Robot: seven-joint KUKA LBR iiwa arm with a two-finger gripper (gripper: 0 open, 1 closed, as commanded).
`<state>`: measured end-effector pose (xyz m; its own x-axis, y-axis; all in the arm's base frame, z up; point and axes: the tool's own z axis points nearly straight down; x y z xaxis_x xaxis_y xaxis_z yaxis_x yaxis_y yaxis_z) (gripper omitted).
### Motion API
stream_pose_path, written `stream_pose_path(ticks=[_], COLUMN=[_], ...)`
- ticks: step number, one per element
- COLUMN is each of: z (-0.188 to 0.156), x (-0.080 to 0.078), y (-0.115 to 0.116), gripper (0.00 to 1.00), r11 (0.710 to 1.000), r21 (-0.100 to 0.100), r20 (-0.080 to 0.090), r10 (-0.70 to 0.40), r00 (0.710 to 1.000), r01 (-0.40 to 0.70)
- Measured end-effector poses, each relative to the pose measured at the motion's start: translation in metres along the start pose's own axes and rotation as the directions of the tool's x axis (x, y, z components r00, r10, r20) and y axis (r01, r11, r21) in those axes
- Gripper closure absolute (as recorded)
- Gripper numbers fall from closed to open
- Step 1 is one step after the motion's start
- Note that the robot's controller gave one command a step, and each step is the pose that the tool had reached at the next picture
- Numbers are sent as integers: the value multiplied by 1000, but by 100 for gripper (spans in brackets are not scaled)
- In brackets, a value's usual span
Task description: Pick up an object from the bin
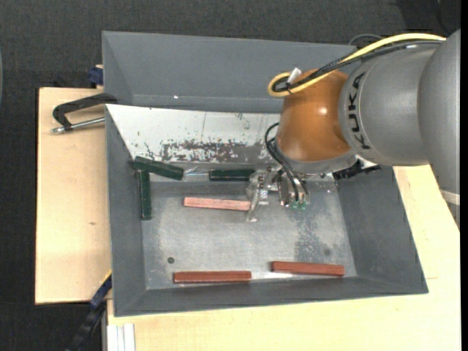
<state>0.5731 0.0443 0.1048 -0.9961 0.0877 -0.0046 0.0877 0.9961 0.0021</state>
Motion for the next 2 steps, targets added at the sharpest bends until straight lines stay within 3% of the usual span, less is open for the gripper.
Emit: stream_pose_path(ticks=[1,2], z=[-45,-128], x=[2,-15], y=[8,4], gripper=[100,100], r11=[1000,998], r21=[2,0], r20=[-8,0], r10=[4,58], r00=[1000,998], r01=[-4,-58])
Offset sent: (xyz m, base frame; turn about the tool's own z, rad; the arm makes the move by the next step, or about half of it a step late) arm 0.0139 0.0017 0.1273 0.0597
